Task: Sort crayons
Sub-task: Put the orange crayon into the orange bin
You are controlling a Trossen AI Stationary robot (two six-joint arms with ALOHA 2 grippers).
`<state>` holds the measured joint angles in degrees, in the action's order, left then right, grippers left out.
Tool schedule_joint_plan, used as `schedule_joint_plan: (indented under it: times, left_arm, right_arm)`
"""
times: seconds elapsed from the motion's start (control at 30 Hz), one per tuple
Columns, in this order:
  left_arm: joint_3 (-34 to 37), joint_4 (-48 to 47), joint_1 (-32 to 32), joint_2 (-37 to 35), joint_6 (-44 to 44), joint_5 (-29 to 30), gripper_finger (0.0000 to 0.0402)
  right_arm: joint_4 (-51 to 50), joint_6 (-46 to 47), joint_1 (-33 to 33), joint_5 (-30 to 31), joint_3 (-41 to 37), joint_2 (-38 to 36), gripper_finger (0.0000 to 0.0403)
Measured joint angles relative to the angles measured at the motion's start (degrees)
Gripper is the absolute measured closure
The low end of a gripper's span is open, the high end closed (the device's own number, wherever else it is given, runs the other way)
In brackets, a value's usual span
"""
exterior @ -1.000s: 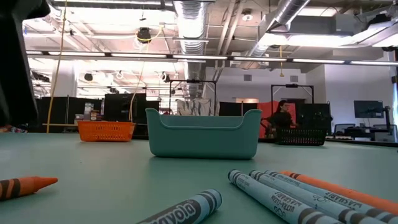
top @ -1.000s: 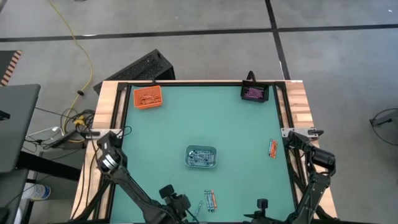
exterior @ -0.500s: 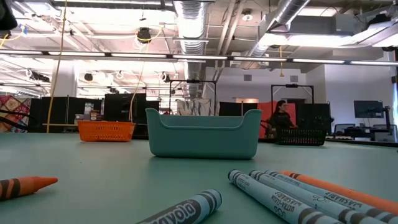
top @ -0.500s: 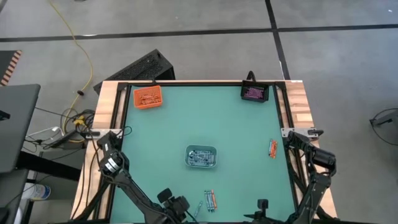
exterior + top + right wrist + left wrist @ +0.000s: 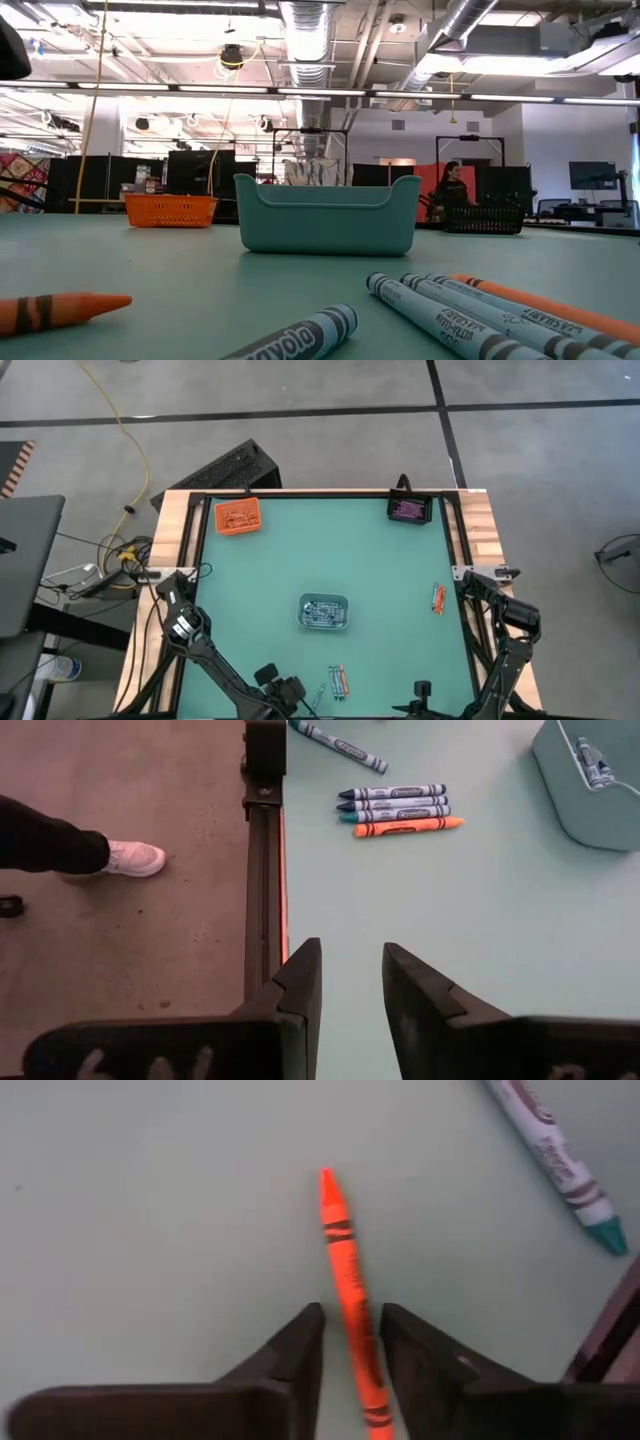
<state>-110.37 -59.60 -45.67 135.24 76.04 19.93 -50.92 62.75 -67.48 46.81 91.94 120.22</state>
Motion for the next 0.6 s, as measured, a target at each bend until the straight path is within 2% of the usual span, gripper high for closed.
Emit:
schedule_joint_plan:
  times: [0.13,0.2,0.4,0.6]
  left_arm:
    - [0.0,-0.6,0.0,0.0,-2.2,-0.2,0.0373]
    - [0.0,-1.3,0.0,0.0,-3.5,-0.2,0.0391]
    - [0.0,-4.5,0.2,0.0,-5.8,-0.1,0.0399]
    - [-1.5,-12.3,0.8,0.2,-8.6,1.3,0.0400]
  right_arm:
    - [0.1,-0.2,0.0,0.0,0.0,0.0,0.0302]
    - [0.2,-0.2,0.0,0.0,0.0,0.0,0.0302]
    - [0.2,-0.3,0.0,0.0,0.0,0.0,0.0302]
    - [0.2,-0.4,0.0,0.0,0.0,0.0,0.0302]
